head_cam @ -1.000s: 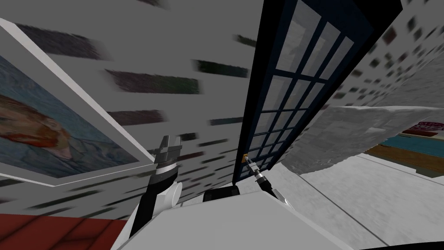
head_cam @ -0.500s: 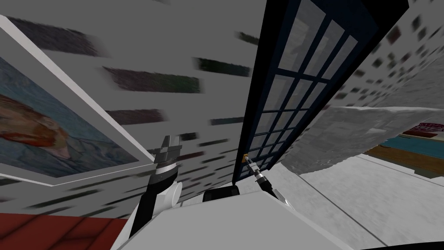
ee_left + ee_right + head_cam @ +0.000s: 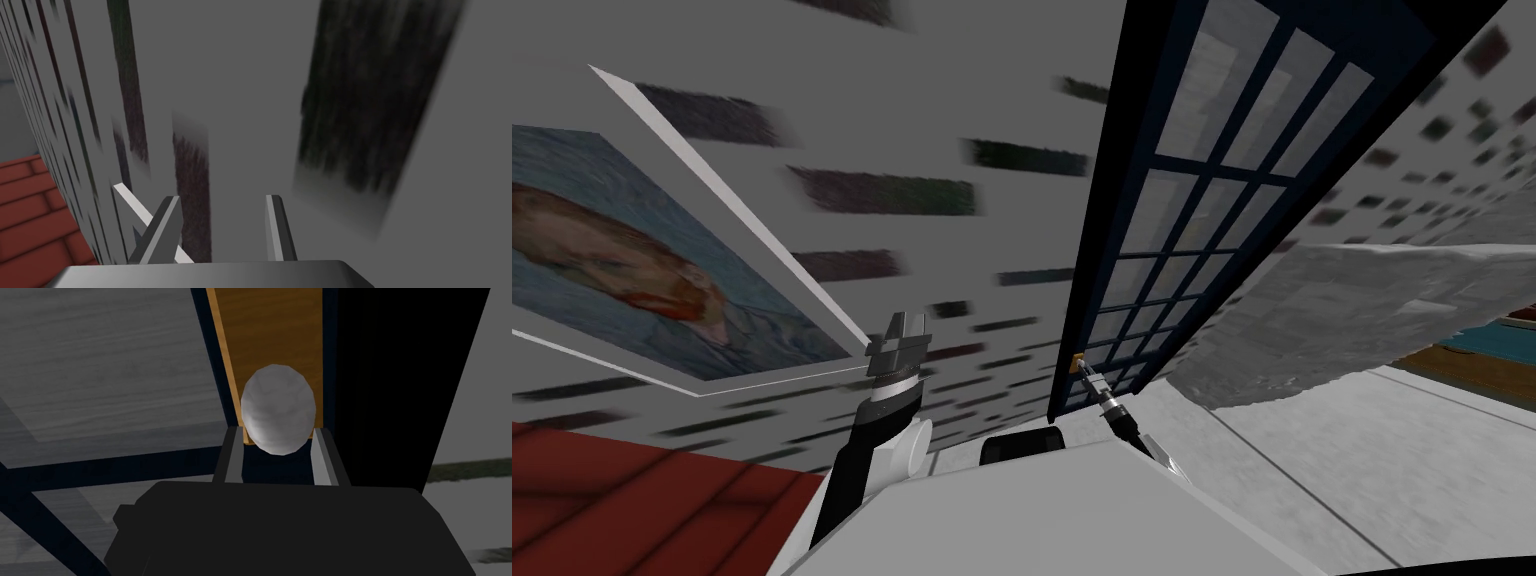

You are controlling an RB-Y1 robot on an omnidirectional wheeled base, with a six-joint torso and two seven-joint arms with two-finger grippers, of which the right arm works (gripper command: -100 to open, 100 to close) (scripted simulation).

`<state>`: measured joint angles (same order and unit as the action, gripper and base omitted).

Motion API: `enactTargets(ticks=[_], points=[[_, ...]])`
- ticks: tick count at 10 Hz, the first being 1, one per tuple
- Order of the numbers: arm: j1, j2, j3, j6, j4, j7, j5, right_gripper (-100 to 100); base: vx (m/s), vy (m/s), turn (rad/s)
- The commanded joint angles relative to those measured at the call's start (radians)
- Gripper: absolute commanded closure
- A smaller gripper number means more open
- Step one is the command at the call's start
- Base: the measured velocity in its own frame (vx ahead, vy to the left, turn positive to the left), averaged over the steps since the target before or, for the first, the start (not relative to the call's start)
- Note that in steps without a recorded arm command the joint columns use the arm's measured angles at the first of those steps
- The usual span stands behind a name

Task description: Pull the door open

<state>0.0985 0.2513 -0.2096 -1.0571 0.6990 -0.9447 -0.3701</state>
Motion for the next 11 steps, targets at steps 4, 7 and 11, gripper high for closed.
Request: enactTargets(ticks=[4,7,11], points=[[0.013,0.005,0.006,-0.002,0.005,0.035,0.018,-100,-0.062,-0.025,0.039],[0.036,0.011,-0.001,-0.017,0.015,-0.022,-0.006,-100,-0.086,0.023,-0.098],[0.067,0.019,-0.011,-0.036,0.029,-0.097,-0.037,-100,-0.095,0.033,-0.076]])
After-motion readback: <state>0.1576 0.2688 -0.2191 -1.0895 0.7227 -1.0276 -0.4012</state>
